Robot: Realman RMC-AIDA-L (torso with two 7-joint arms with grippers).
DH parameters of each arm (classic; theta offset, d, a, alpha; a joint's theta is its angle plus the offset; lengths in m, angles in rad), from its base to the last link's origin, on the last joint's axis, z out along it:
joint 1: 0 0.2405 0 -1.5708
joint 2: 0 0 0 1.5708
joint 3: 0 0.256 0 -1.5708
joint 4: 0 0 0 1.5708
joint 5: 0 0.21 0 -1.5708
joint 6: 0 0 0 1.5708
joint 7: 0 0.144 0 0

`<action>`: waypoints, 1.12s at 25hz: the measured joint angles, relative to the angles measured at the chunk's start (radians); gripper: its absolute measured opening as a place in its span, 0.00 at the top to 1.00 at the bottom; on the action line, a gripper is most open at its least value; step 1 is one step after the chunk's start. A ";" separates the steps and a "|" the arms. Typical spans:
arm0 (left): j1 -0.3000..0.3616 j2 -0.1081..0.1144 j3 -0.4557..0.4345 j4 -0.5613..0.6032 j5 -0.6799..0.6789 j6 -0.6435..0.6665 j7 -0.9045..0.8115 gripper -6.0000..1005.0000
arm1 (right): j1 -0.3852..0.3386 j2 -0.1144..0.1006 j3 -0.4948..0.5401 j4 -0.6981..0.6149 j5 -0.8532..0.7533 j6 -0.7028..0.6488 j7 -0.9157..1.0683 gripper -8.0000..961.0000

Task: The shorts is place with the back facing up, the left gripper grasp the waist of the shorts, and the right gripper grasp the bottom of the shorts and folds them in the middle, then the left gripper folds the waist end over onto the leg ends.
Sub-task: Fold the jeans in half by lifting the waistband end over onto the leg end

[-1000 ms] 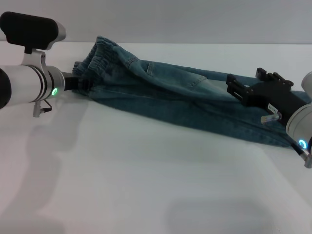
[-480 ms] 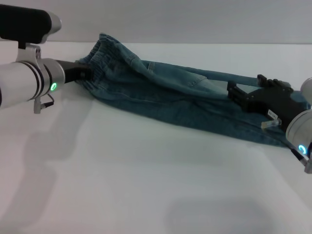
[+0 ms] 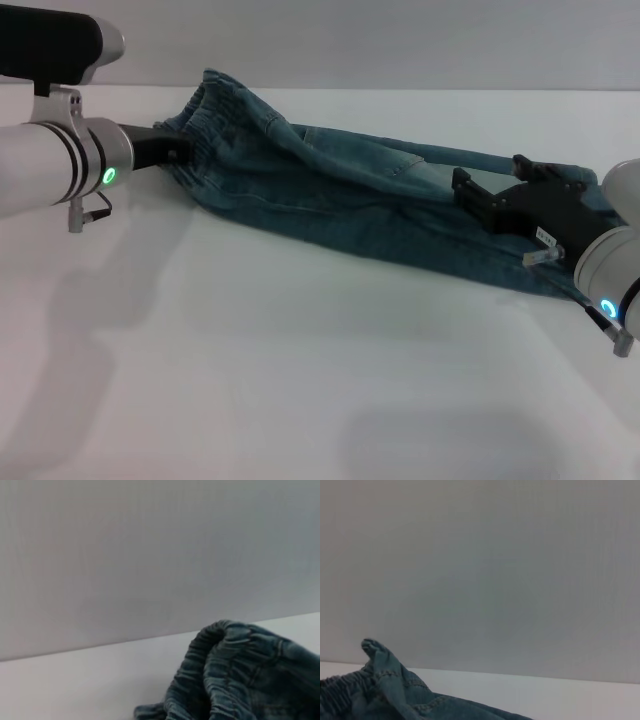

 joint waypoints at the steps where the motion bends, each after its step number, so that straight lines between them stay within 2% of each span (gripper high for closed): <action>1: 0.006 0.000 0.000 -0.018 0.000 -0.008 0.000 0.98 | 0.000 0.000 -0.001 0.000 0.000 0.000 0.000 0.26; 3: 0.013 -0.001 0.000 -0.037 0.000 -0.016 0.000 0.98 | 0.005 0.000 -0.005 -0.002 0.000 -0.002 0.000 0.26; 10: 0.094 -0.002 0.024 -0.229 0.007 -0.065 -0.018 0.98 | 0.017 0.002 -0.026 -0.007 0.001 -0.006 0.002 0.26; 15: 0.119 -0.001 0.028 -0.300 0.008 -0.091 -0.022 0.98 | 0.073 0.001 -0.063 -0.049 0.003 -0.007 0.021 0.26; 28: 0.200 0.001 0.060 -0.490 0.023 -0.136 -0.024 0.98 | 0.123 0.002 -0.075 -0.076 0.004 -0.008 0.023 0.27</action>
